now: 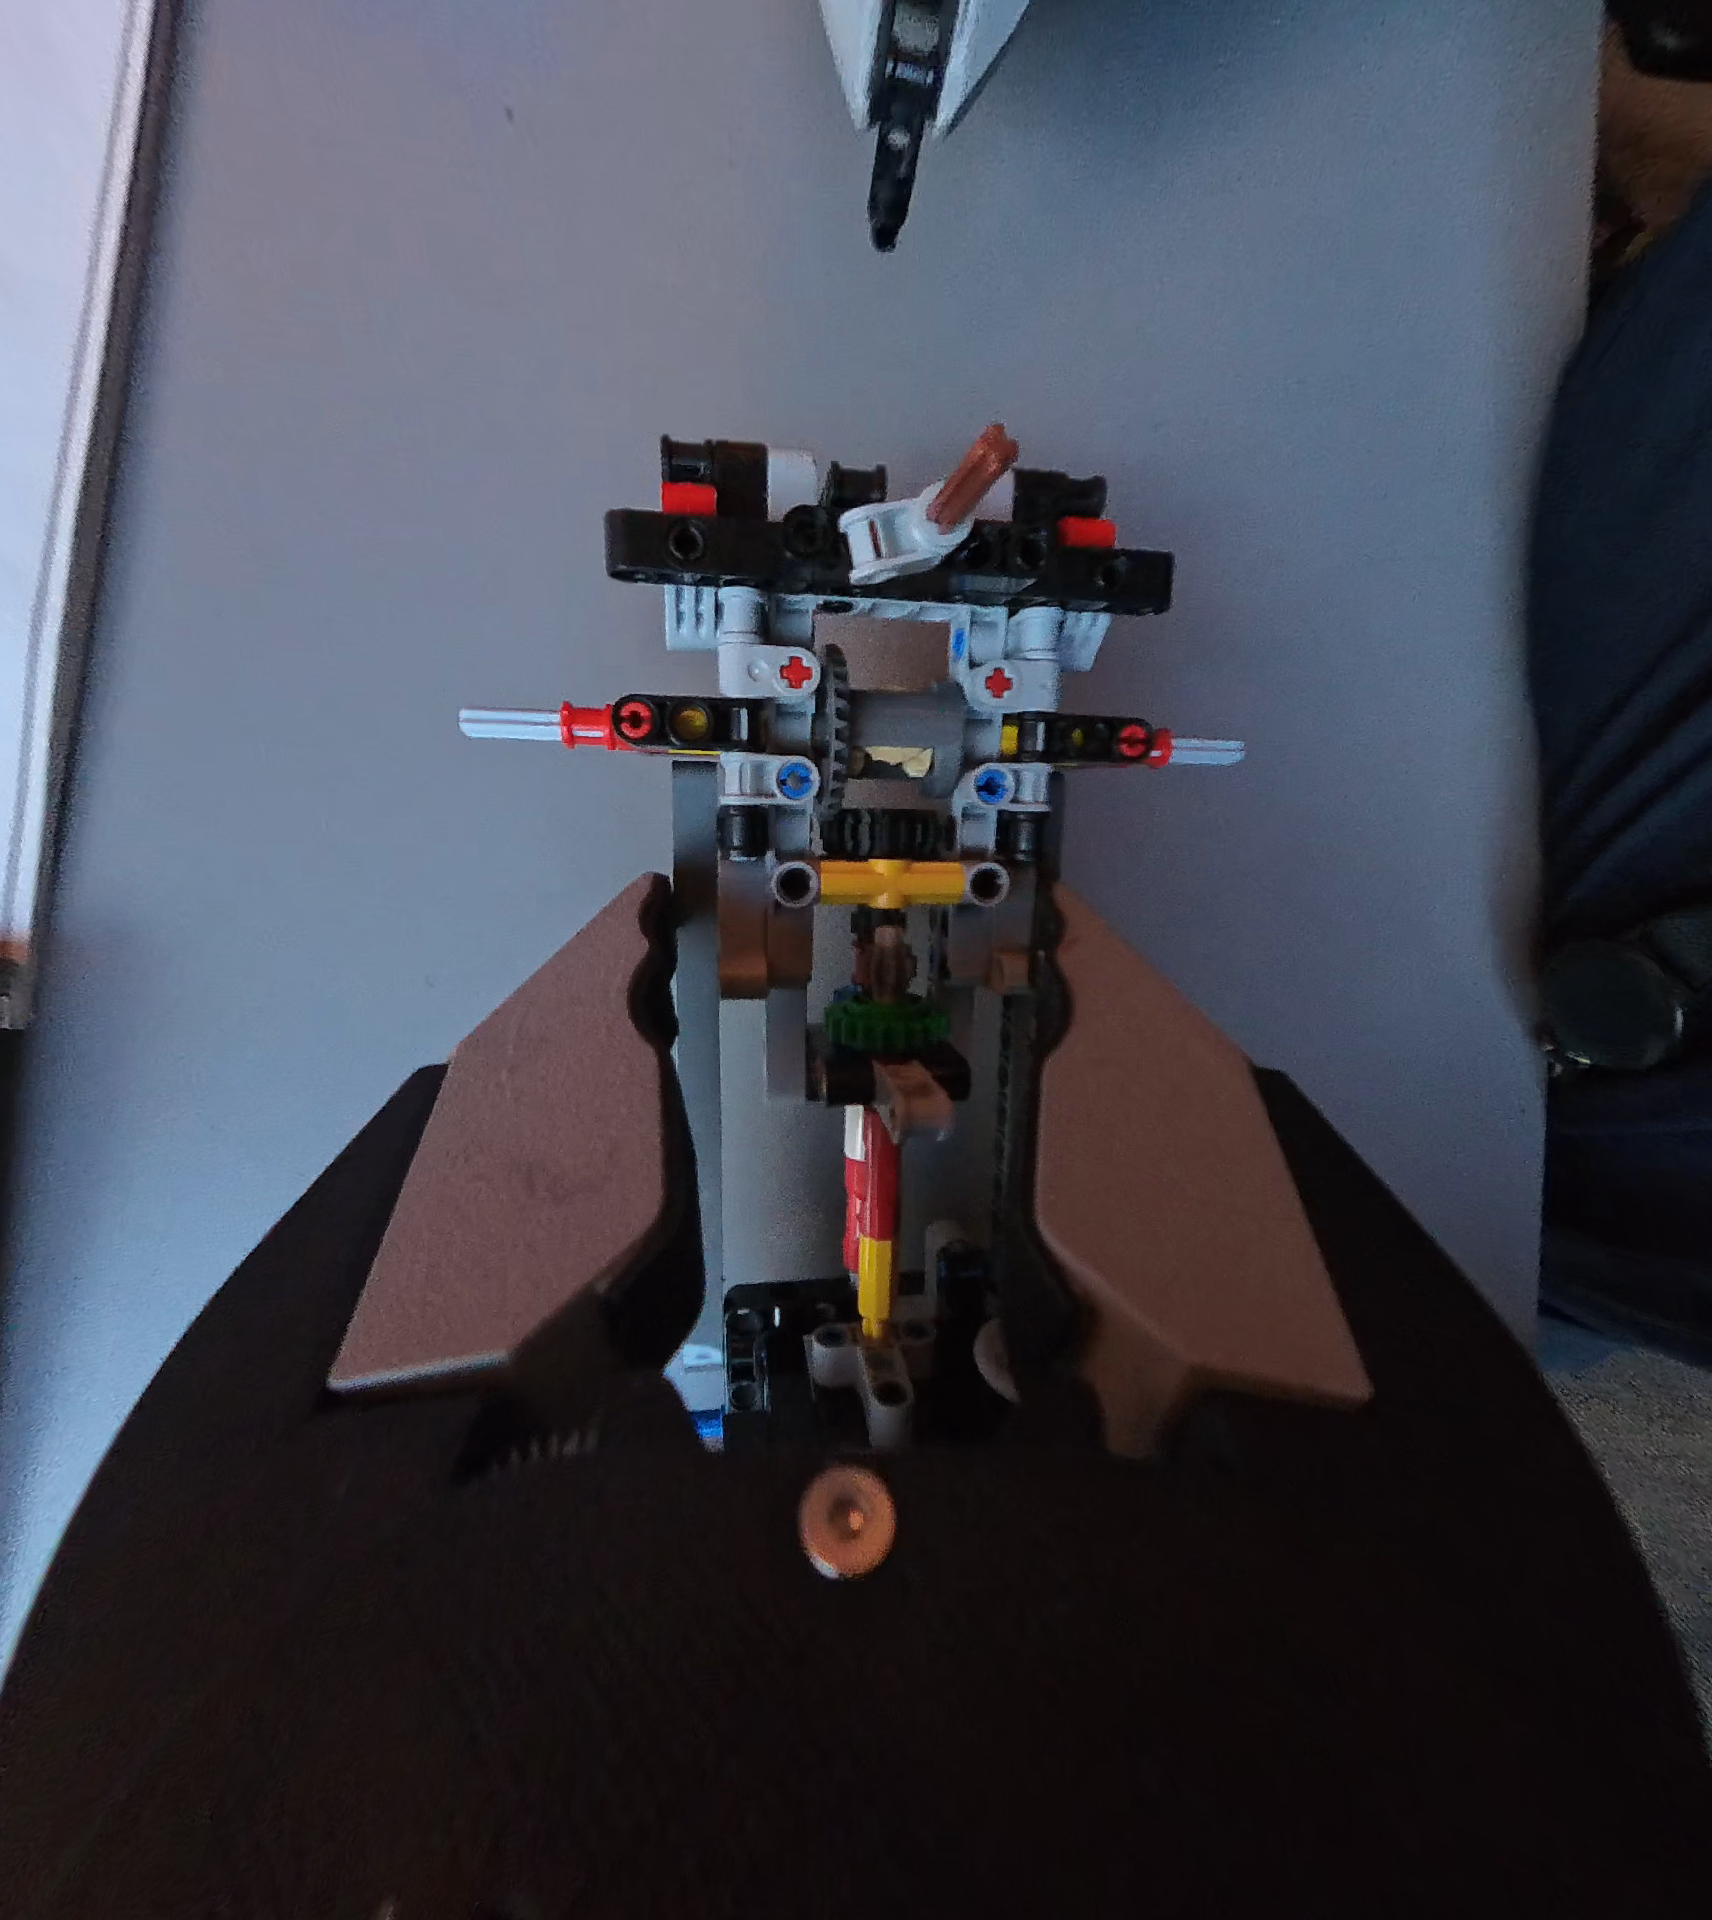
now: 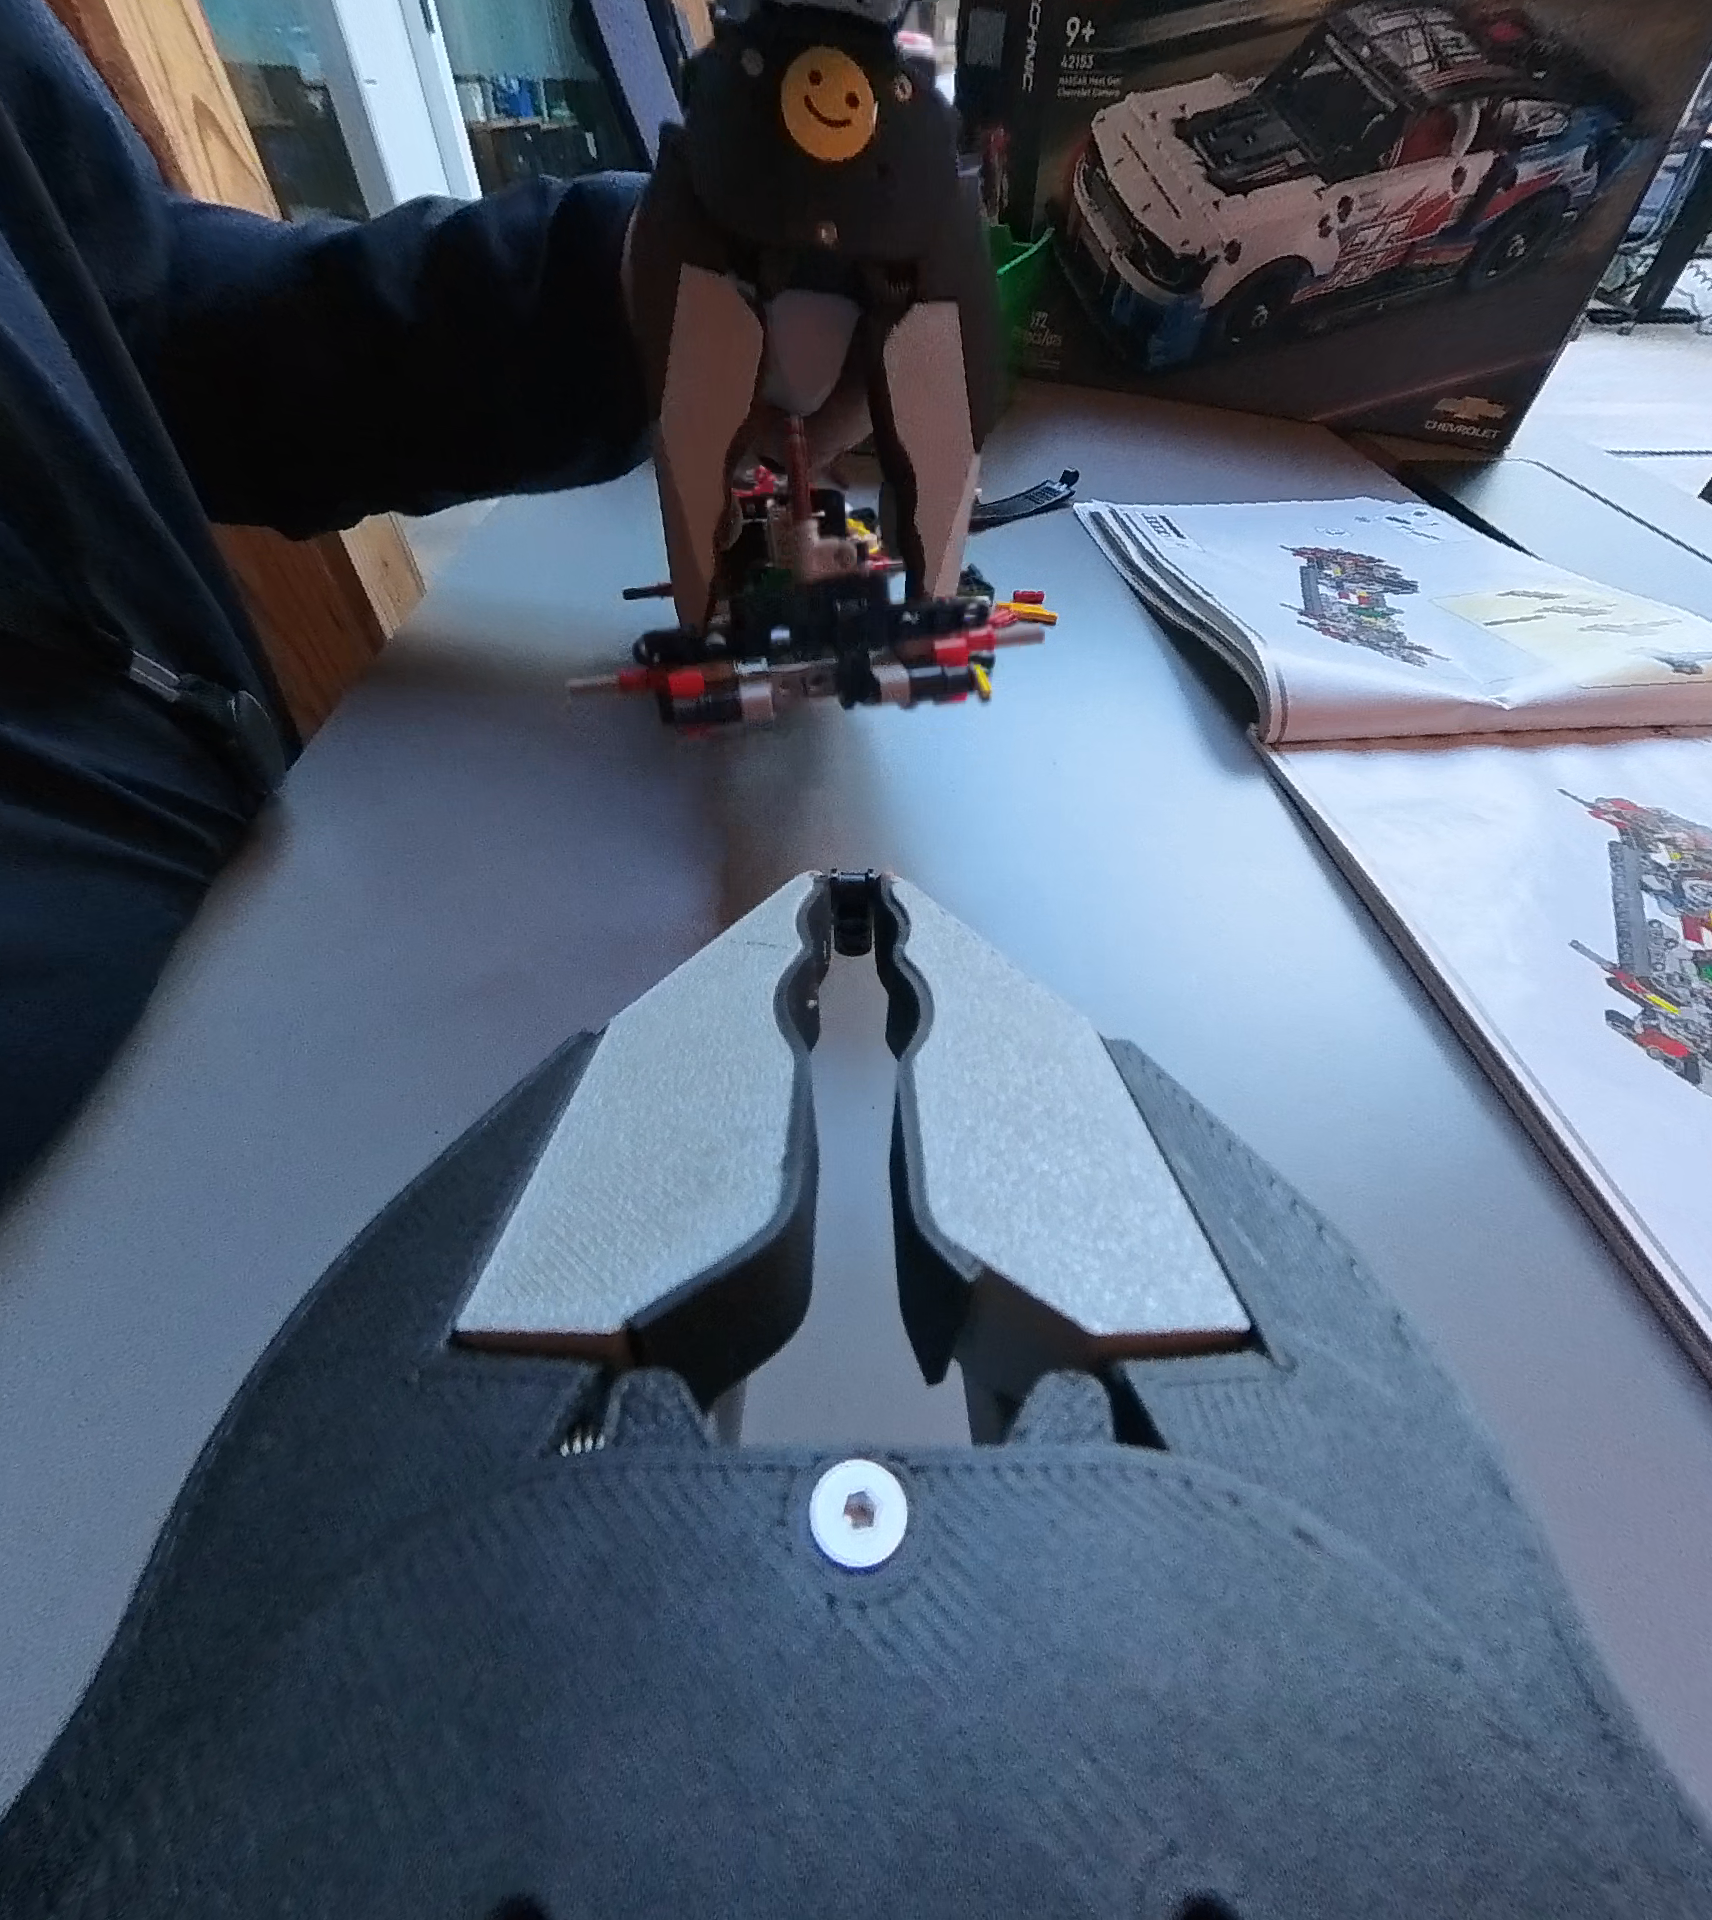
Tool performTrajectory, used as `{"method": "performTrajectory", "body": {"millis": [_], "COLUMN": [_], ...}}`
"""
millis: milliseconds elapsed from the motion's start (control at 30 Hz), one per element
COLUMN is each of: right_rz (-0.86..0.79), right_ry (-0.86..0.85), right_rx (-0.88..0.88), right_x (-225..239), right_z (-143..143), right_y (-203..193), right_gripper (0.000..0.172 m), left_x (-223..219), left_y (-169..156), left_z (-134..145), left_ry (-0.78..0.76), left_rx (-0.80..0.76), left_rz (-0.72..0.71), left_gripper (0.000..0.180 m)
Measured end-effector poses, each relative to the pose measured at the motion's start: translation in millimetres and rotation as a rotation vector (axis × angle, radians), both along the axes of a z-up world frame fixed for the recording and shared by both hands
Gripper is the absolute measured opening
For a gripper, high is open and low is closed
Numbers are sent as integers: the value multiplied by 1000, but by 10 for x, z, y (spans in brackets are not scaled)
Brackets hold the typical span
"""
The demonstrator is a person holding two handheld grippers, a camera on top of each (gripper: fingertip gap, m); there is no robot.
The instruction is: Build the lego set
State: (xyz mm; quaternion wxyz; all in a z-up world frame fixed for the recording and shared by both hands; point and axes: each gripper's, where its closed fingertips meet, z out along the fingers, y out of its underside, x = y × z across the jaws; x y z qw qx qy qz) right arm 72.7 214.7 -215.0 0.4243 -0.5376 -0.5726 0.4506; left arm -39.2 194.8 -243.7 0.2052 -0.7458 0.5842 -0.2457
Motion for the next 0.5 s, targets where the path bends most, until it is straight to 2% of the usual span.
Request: {"method": "performTrajectory", "body": {"millis": [333,500], "right_rz": [-1,-6], "right_ry": [-11,-14], "right_rx": [16,22], "right_x": [-22,-26], "right_z": [-18,-21], "right_y": [-7,-4], "right_gripper": [5,5], "left_x": [-28,-14], "left_y": [-33,-46], "left_z": [371,578], "left_ry": [-140,-259], "left_rx": [104,188], "left_rz": [-54,-84], "left_gripper": [67,67]}}
